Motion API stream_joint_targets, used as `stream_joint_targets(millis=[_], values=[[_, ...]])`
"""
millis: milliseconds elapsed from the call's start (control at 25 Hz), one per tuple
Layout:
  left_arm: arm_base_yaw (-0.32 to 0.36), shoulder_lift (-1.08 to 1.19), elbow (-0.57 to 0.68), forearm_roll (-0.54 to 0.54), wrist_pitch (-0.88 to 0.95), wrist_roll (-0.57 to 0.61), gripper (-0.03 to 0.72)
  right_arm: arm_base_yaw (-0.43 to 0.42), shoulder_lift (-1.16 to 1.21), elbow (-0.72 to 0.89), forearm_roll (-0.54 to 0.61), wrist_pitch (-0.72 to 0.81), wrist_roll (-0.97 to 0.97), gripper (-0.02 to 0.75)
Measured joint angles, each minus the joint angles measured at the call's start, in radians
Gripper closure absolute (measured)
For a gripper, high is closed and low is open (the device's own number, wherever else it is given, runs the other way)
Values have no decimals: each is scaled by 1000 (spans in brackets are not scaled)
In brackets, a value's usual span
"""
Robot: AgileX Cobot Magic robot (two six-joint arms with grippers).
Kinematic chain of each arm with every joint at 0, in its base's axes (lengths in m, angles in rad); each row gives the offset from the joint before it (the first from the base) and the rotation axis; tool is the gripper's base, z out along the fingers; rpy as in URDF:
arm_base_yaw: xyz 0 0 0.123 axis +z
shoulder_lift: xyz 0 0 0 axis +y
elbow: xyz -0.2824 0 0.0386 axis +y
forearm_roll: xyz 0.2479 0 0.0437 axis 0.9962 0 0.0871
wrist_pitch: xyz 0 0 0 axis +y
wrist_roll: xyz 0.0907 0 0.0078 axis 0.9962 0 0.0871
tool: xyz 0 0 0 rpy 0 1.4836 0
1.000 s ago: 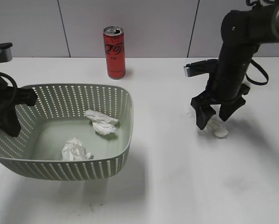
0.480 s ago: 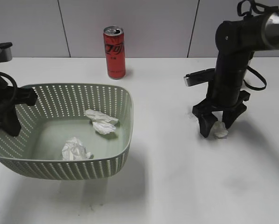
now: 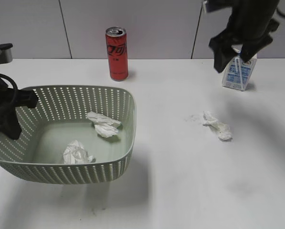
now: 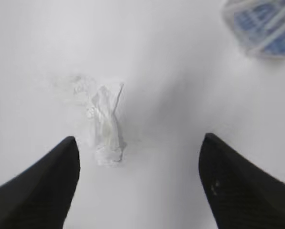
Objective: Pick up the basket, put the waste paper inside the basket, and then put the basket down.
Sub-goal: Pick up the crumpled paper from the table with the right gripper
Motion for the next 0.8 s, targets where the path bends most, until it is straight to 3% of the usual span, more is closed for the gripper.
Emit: stream_joint_targets(millis=[400,520,800], values=[[0,0,0,0,41,0,683,0,-502,120,33,9,23,150],[0,0,0,0,42,0,683,0,-648,224,38,11,23,150],[0,0,0,0,46,-1,683,0,-996,636,38,-36,25,150]])
